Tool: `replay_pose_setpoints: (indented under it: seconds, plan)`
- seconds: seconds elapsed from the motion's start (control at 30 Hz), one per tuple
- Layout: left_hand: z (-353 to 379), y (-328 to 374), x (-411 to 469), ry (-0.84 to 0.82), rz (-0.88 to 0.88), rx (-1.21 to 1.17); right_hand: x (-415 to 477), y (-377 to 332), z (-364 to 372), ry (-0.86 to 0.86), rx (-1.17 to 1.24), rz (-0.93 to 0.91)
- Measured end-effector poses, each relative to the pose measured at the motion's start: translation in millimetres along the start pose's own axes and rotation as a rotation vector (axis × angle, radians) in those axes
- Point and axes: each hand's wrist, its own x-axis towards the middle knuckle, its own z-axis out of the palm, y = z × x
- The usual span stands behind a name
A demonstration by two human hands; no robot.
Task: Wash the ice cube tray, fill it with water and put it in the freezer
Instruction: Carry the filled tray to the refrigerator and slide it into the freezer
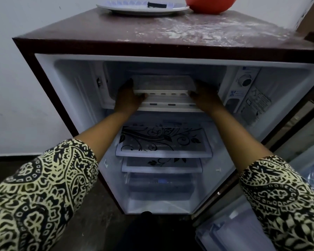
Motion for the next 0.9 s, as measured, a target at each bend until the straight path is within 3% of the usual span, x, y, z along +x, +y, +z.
replay_pose_setpoints:
  seconds: [0.2, 0.37, 0.6, 0.8, 0.9]
  plan:
    - [2, -1, 1, 0.017, -0.016, 0.001, -1, 0, 14, 0.082, 0.02, 0.105]
    - [-4, 0, 15, -0.07, -0.048, 0.078, 6, 1, 18, 0.156, 0.08, 0.117]
    - [-7, 3, 34, -0.138, -0.018, 0.246, 24, 2, 17, 0.202, -0.087, 0.12]
    - [-11, 9, 32, -0.243, -0.051, 0.193, 27, -6, 8, 0.155, -0.157, 0.189]
    - [-20, 24, 12, -0.227, -0.03, 0.109, 7, -19, -2, 0.127, -0.058, 0.161]
